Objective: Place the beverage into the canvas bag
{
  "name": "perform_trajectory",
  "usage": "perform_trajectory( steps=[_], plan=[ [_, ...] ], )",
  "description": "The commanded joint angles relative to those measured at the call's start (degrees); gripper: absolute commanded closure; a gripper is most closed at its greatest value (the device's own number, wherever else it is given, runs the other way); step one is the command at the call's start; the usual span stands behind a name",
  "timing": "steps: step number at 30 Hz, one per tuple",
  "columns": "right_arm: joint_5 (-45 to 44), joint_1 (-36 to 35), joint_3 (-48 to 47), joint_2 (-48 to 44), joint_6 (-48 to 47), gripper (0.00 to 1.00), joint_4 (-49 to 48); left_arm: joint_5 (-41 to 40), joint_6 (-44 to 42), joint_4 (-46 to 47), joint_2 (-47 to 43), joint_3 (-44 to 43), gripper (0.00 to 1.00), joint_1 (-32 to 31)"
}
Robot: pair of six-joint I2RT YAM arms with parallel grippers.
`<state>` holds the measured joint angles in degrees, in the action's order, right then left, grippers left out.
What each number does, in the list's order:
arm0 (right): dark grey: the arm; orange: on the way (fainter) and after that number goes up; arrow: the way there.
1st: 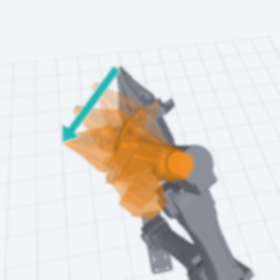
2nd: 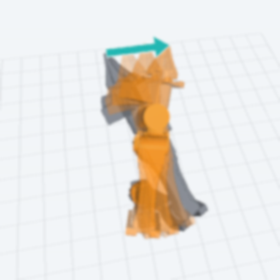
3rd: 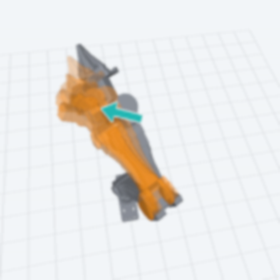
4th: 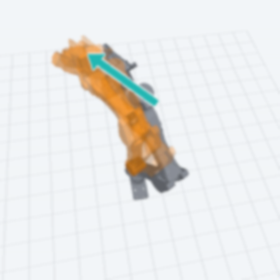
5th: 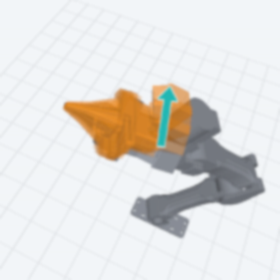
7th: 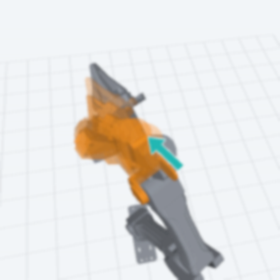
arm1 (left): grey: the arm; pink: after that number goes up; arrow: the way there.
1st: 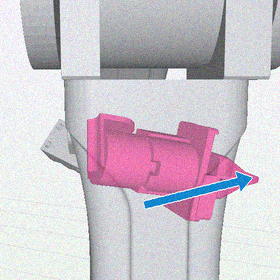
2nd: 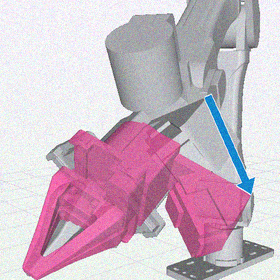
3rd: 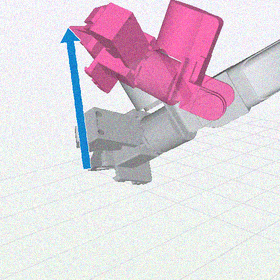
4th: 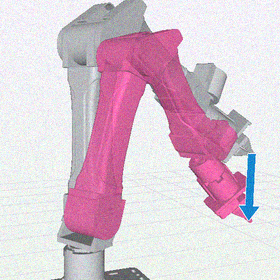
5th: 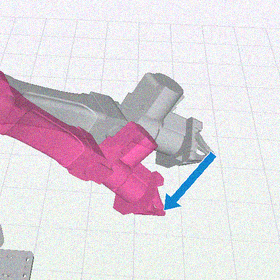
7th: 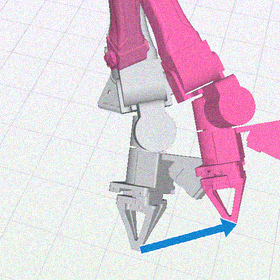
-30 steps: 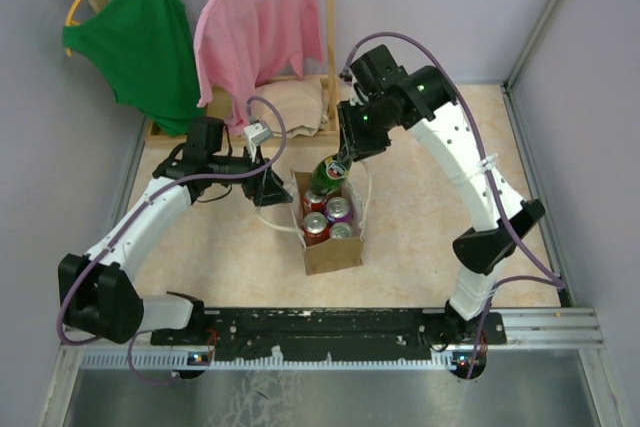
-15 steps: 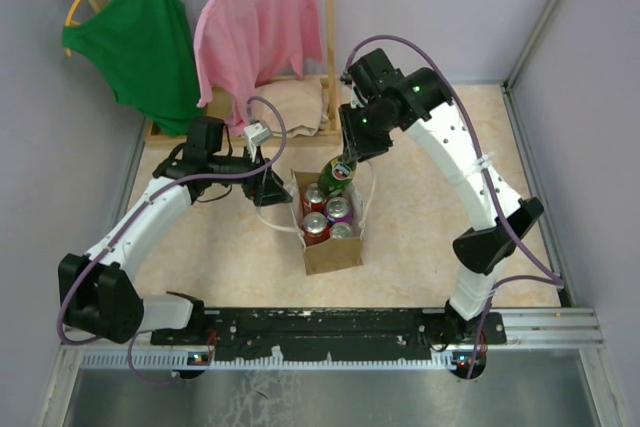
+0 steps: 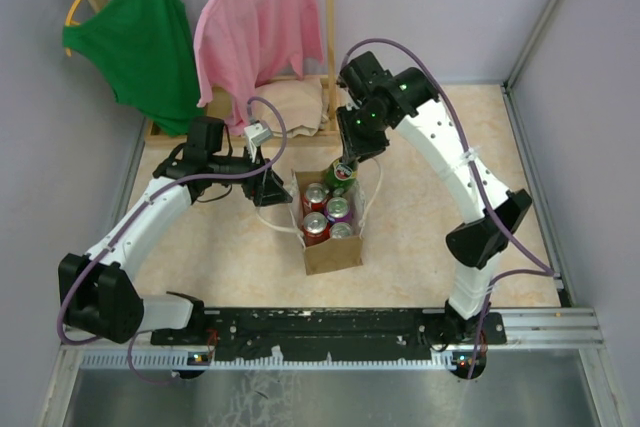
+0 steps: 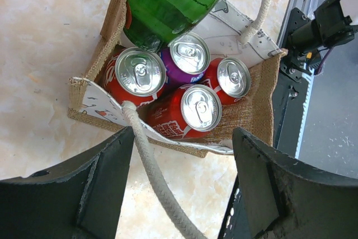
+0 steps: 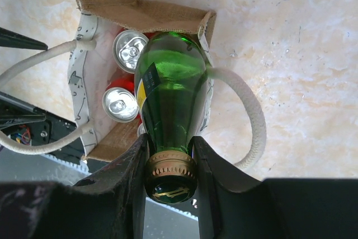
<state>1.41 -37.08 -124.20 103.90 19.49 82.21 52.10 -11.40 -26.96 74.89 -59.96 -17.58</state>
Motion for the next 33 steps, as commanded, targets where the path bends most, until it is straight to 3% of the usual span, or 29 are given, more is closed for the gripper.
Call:
perform_trajectory(
  steps=[1, 18, 33],
  plan=[
    [-1.85, 0.08, -4.2, -1.59, -1.02, 1.0, -5.92, 0.68, -0.76, 0.77, 0.3, -1.2, 0.23, 0.27],
    [-6.91, 0.05, -7.58, 2.02, -2.89, 1.0, -1.4, 0.42, -1.0, 0.48, 0.58, -1.16, 0.23, 0.27],
    [-4.67, -0.36, -8.46, 5.54, -3.55, 1.0, -0.73, 0.59, -0.87, 1.11, 1.49, -1.46, 0.23, 0.31]
  ],
)
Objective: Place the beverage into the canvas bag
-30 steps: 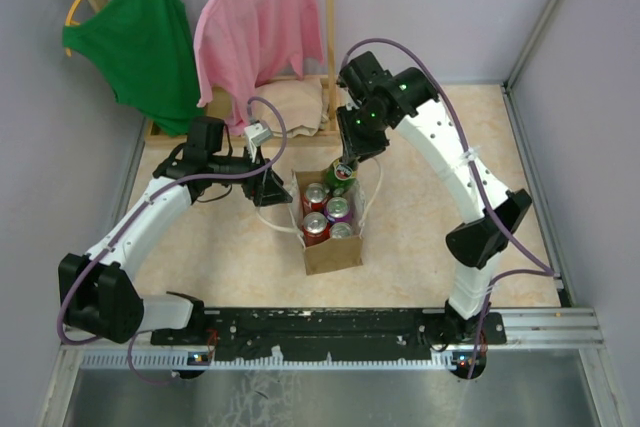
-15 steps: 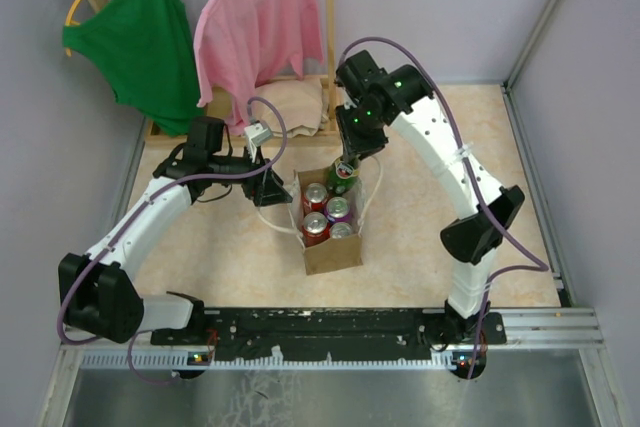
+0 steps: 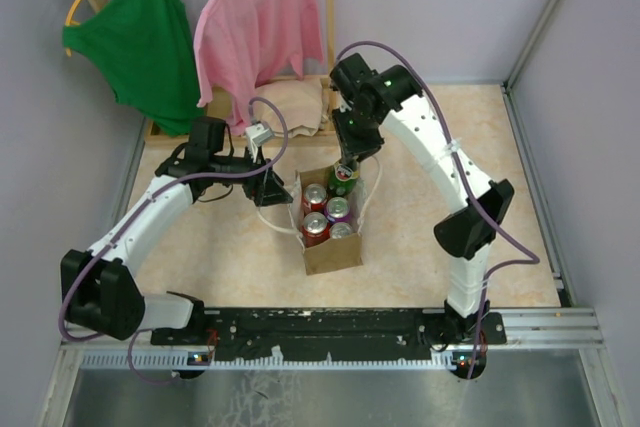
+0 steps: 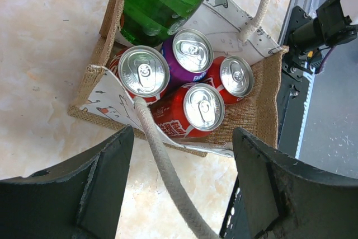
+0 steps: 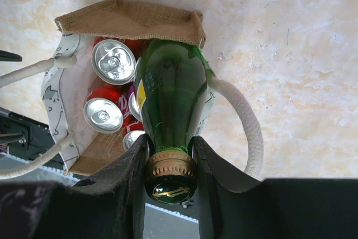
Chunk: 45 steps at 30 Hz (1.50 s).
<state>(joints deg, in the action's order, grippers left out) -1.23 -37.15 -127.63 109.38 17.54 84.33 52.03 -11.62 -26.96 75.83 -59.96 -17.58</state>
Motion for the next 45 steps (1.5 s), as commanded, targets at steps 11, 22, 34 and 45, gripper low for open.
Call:
perform_trajectory(
  steps=[11, 22, 34, 45],
  plan=[
    [-0.14, -1.3, -6.93, 3.73, -2.33, 1.0, -1.16, 0.8, -0.3, 1.66, 0.9, -1.21, 0.23, 0.31],
    [-1.39, -3.1, -5.72, 5.47, -2.69, 1.0, -1.63, 0.71, -0.41, 1.65, 0.64, -0.95, 0.23, 0.36],
    [-5.03, -6.18, 0.47, 5.14, -2.13, 1.0, -3.35, 0.97, -0.43, 1.65, -0.14, -0.53, 0.23, 0.38],
    [-6.33, -6.61, 11.35, 3.48, -1.1, 1.0, -8.47, 0.88, -0.43, 1.91, -0.88, 0.01, 0.23, 0.4]
  ],
)
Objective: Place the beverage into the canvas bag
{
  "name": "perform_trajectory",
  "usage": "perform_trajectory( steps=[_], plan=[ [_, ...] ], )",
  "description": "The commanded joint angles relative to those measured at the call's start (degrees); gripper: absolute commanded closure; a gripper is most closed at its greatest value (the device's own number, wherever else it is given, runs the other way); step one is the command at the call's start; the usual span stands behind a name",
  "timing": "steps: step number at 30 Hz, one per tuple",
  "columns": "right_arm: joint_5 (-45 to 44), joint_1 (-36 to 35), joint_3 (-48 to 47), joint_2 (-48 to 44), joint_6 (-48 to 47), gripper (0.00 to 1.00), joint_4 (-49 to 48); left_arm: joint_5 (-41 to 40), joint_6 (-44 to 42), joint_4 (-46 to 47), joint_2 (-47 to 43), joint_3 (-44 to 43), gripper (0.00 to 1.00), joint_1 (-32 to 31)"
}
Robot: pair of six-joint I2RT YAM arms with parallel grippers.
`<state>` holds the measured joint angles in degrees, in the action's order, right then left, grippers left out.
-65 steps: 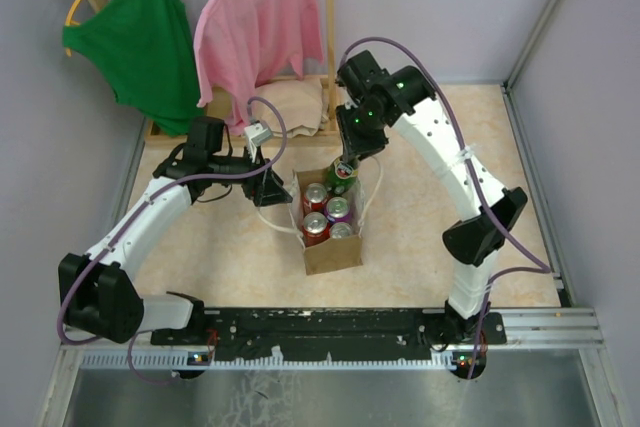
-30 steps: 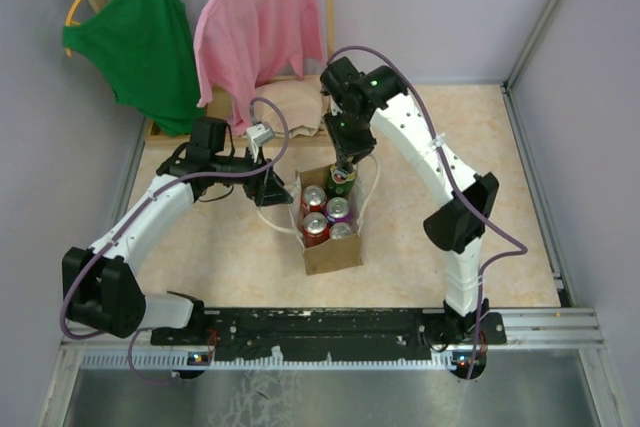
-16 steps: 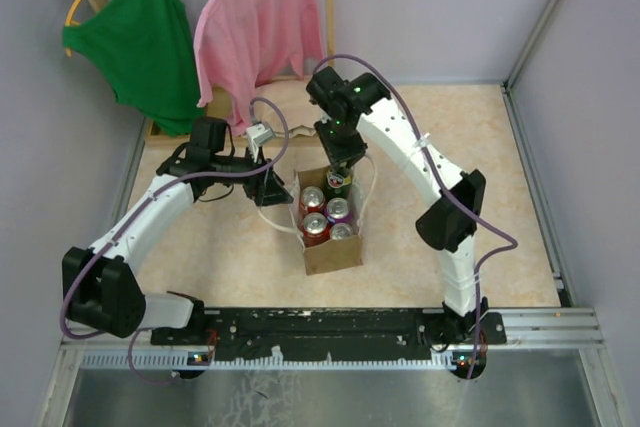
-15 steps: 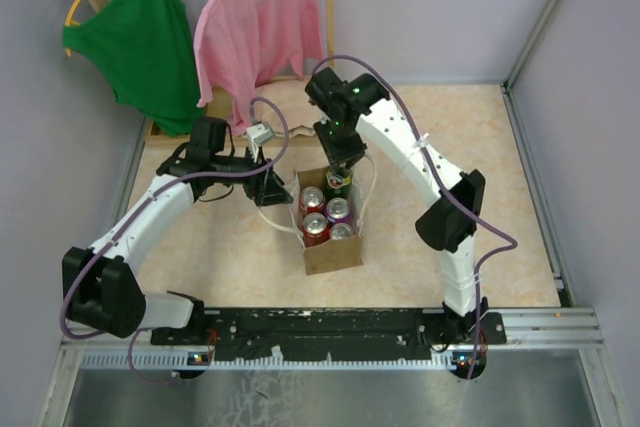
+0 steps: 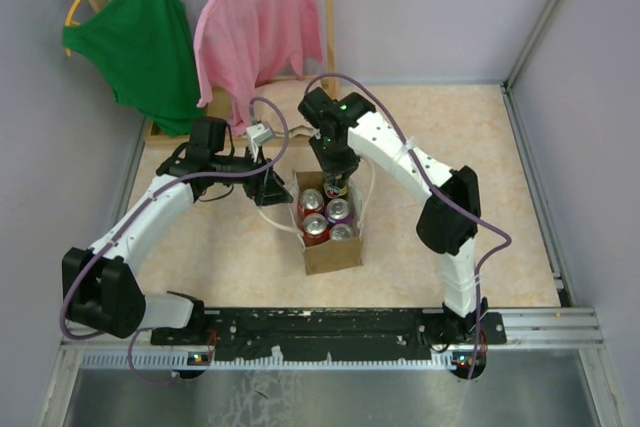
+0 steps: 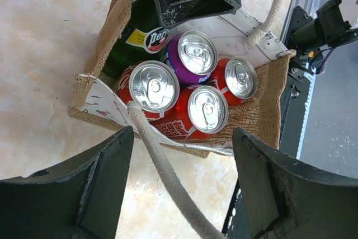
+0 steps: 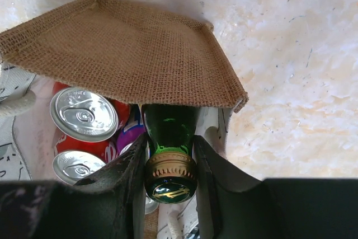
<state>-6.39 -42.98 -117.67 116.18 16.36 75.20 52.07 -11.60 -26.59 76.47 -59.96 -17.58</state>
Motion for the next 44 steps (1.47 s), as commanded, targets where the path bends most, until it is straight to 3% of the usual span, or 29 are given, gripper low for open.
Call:
perform_trajectory(
  steps=[1, 5, 6, 7, 8, 11, 19, 21, 28, 35, 44],
  plan=[
    [-1.43, -0.79, 1.51, -3.33, 0.08, 1.0, 0.65, 0.84, -0.45, 1.62, -1.58, 0.09, 0.23, 0.36],
    [-2.28, -0.79, 1.01, -3.44, 0.37, 1.0, 0.82, 0.77, -0.27, 1.72, -1.75, 0.29, 0.23, 0.37],
    [-2.5, -0.78, 0.47, -3.68, 0.61, 0.96, 0.76, 0.76, -0.16, 1.78, -1.72, 0.33, 0.23, 0.36],
    [-2.88, -0.79, -0.22, -4.1, 0.76, 0.77, 0.28, 0.75, -0.06, 1.8, -1.8, 0.37, 0.23, 0.36],
    [-3.35, -0.85, -0.66, -4.69, 1.0, 0.64, -0.36, 0.78, 0.05, 1.88, -1.89, 0.45, 0.23, 0.36],
    [-4.69, -0.8, -2.17, -6.84, 1.16, 0.39, -2.59, 0.68, 0.3, 1.94, -2.01, 0.46, 0.23, 0.4],
    [-5.34, -0.83, -4.02, -13.02, 0.1, 0.21, -10.28, 0.58, 1.07, 2.16, -2.11, -1.01, 0.22, 0.36],
    [-4.88, -0.79, -3.57, -14.75, 0.24, 0.03, -12.75, 0.87, 1.64, 2.17, -2.4, -1.71, 0.2, 0.36],
    [-6.65, 0.42, -0.82, -20.71, 1.17, 0.01, -19.3, 0.66, 4.69, 1.33, -4.33, -2.99, 0.17, 0.28],
    [-2.45, 5.15, 10.39, -29.5, 4.19, 0.01, -25.83, -0.31, 4.54, -0.07, -7.34, -3.37, 0.17, 0.27],
    [-0.52, 5.88, 15.37, -31.39, 4.95, 0.01, -27.46, -3.33, 4.3, -1.33, -8.03, -4.35, 0.16, 0.27]
  ],
)
